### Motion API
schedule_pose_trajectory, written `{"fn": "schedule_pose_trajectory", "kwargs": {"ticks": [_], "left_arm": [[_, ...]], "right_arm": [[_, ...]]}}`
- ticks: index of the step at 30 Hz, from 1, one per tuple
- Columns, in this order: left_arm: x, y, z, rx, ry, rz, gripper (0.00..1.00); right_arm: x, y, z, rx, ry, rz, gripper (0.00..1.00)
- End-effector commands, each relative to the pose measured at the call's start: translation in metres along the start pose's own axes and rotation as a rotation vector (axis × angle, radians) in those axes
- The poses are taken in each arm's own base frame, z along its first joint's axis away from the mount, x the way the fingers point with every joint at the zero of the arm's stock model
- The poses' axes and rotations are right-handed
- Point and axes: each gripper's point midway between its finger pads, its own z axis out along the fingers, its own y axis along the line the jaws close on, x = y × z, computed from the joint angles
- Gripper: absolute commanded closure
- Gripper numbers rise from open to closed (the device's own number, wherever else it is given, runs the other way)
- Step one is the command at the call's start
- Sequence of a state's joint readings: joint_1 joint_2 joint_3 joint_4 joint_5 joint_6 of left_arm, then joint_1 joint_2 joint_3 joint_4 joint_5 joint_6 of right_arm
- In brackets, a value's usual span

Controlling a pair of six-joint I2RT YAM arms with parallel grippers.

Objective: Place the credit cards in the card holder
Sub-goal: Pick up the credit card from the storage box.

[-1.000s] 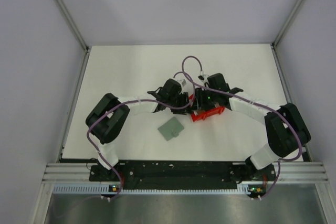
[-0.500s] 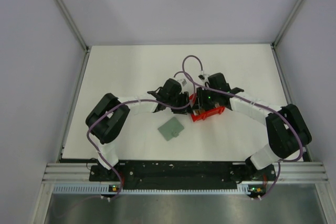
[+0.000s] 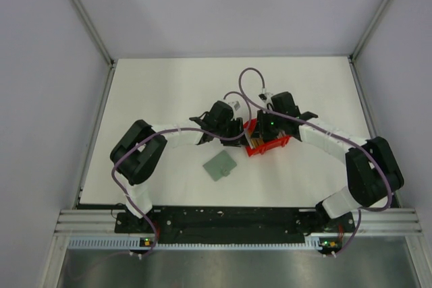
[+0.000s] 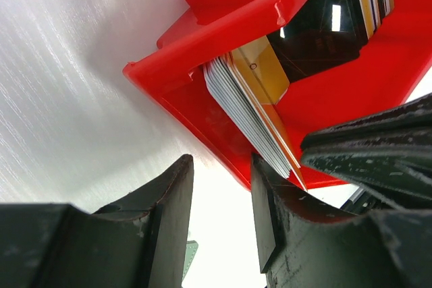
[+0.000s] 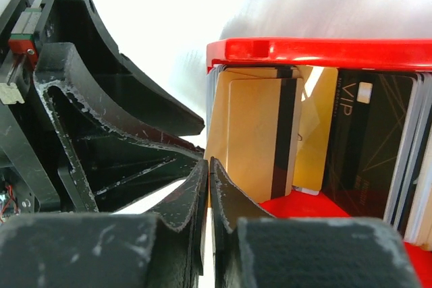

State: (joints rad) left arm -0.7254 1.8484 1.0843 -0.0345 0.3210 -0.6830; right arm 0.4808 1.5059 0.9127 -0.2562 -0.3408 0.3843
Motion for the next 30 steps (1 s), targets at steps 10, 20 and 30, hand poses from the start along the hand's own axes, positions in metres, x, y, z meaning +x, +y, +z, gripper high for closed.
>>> {"fn": "schedule_pose_trajectory", "kwargs": {"ticks": [10,20,30], "left_arm": [[-0.019,-0.022,-0.007,0.064,-0.065,0.028,0.56],[-0.021,-0.023,-0.006,0.068,-0.063,0.027,0.56],[-0.020,-0.023,-0.005,0.069,-0.063,0.022,0.56]], "right_arm": [[-0.023,-0.001,-0.010,-0.026,-0.052,0.011,0.46],[-0.008,-0.005,0.015,-0.053,0.035,0.061,0.45],[-0.012,-0.001,0.004,-0.052,-0.001,0.049,0.74]]}}
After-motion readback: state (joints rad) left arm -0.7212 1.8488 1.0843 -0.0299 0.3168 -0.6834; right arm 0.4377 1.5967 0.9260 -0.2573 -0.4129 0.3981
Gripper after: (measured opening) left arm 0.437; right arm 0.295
